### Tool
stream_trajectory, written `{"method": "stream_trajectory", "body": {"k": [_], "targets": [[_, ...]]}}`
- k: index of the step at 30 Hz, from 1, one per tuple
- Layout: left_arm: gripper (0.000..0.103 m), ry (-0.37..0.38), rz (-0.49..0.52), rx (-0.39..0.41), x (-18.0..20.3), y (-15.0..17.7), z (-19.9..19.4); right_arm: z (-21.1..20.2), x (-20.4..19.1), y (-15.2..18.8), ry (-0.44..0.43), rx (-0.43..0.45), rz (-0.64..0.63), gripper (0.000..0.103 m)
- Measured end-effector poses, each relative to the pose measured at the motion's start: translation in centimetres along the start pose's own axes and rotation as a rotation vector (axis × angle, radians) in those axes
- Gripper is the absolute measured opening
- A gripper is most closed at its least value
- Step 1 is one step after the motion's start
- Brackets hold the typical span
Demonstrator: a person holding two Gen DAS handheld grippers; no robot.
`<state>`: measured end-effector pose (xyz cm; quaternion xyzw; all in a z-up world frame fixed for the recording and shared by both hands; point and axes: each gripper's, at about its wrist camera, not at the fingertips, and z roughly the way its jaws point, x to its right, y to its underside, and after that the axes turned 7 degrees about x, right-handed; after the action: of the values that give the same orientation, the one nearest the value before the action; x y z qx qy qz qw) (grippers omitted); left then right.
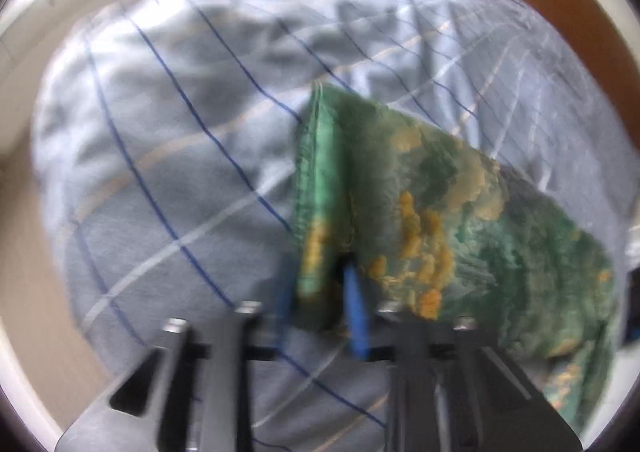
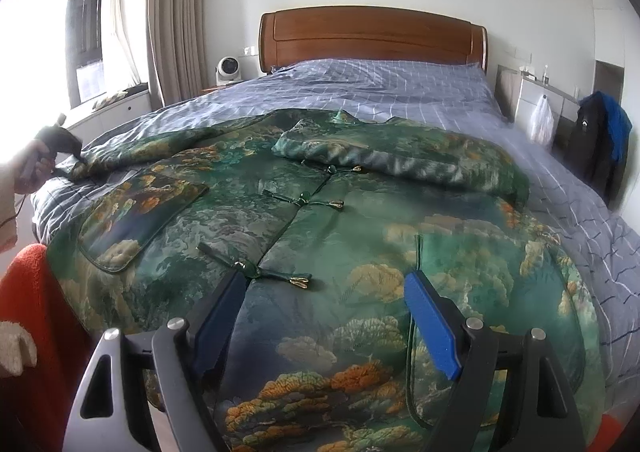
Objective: Fold large clothes
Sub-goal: 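Grasp the sleeve cuff with the left tool and lift it up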
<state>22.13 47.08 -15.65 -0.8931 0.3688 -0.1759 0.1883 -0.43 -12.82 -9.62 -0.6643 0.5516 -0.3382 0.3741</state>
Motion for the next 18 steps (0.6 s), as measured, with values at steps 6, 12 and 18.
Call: {"method": "stream_trajectory", "body": {"k": [6, 12, 18], "targets": [[0.004, 0.134, 0.089, 0.198, 6.5, -2.8, -11.2, -0.5, 0.2, -0.2, -0.013, 0.011, 0.017, 0.081], [0.003, 0.388, 0.415, 0.376, 23.2, -1.2, -25.9, -0.8, 1.2, -0.6, -0.042, 0.038, 0.072, 0.081], [0.003, 0.659, 0.673, 0.347, 40.4, 8.8, -31.9, -2.2, 3.3, -0.8, -0.007, 0.084, 0.123, 0.081]]}}
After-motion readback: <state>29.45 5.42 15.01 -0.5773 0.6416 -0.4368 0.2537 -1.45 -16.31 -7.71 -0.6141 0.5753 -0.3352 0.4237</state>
